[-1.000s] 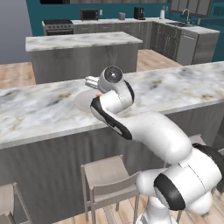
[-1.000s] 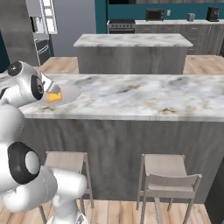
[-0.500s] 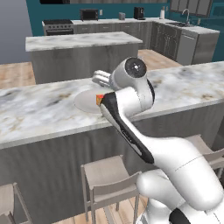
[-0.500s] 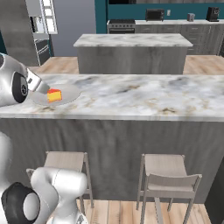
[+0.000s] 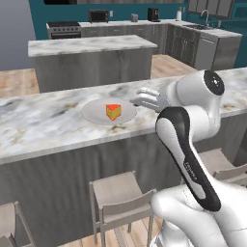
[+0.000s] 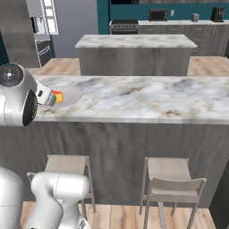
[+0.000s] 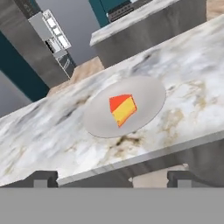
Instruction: Take the cheese, steak, and tomato from the fridge and place them on the plate on the dining counter to create an appetizer plate.
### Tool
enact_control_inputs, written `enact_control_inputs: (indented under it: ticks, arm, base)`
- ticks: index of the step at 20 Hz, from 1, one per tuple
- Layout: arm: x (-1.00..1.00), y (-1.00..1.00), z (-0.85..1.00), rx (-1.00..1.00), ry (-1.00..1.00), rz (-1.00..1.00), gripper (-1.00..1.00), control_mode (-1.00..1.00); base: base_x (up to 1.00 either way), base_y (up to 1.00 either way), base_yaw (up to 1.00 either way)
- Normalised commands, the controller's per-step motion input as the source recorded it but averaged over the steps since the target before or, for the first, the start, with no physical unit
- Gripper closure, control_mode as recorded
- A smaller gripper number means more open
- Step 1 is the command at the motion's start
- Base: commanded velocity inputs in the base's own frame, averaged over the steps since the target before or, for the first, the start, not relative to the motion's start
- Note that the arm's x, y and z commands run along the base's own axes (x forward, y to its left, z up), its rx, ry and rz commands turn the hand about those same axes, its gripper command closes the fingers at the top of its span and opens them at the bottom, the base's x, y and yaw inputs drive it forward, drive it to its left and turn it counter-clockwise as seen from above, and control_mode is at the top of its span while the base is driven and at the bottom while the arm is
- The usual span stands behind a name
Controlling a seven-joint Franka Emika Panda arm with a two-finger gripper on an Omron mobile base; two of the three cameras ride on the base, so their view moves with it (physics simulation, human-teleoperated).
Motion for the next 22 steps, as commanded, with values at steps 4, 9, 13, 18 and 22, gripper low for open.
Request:
enact_control_inputs:
  ticks: [4, 9, 13, 18, 22]
  arm:
    - [-0.6, -0.63, 0.02, 0.0, -0.02, 0.02, -1.0, -1.0]
    - [-0.27, -0.52, 0.0, -0.05, -0.11, -0.1, -1.0, -1.0]
    - [-0.16, -0.54, 0.0, -0.08, -0.13, -0.18, -1.0, -1.0]
    - [-0.19, -0.76, 0.0, -0.07, -0.18, -0.21, -1.0, -1.0]
    - [-0.16, -0.58, -0.17, -0.08, -0.13, -0.22, -1.0, -1.0]
  base:
    - [0.0, 0.0, 0.0]
    - [0.0, 0.0, 0.0]
    - [0.0, 0.0, 0.0]
    - [0.0, 0.0, 0.0]
    - [0.0, 0.0, 0.0]
